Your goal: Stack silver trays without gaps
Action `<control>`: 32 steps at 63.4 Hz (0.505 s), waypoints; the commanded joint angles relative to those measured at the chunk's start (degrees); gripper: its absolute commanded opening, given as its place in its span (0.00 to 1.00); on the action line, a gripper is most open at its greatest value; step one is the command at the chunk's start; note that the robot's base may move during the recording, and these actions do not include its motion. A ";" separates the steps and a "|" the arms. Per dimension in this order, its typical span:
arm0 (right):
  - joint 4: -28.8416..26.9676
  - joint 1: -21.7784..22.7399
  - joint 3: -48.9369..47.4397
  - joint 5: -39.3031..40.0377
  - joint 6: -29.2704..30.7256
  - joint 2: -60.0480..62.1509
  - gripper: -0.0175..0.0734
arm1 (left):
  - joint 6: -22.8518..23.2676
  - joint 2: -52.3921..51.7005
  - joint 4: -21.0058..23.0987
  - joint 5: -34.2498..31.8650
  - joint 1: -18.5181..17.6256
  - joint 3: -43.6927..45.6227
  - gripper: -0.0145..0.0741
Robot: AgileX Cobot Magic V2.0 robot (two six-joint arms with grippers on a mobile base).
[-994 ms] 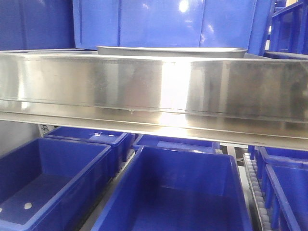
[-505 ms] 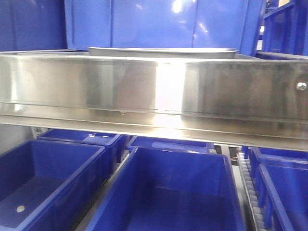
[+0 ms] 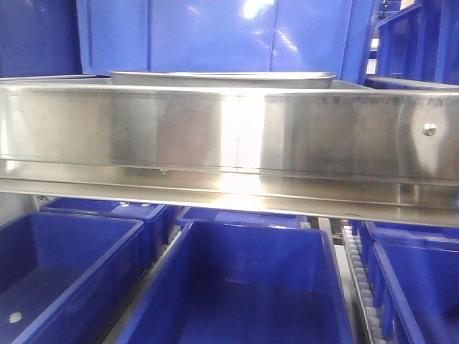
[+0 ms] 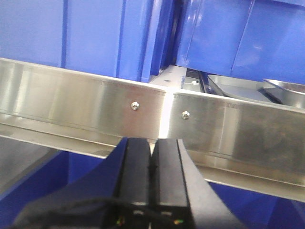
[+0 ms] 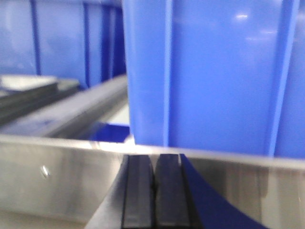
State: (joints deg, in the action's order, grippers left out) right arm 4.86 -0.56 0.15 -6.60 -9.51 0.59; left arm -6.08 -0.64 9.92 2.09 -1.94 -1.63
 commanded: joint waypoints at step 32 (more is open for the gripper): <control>-0.92 0.37 1.61 6.14 0.70 1.12 0.25 | -0.41 -2.02 0.42 -4.56 0.00 0.14 0.11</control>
State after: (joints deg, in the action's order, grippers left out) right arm 4.12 -0.53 1.65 -5.93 -9.37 0.59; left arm -6.08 -0.64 9.92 2.13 -1.94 -1.63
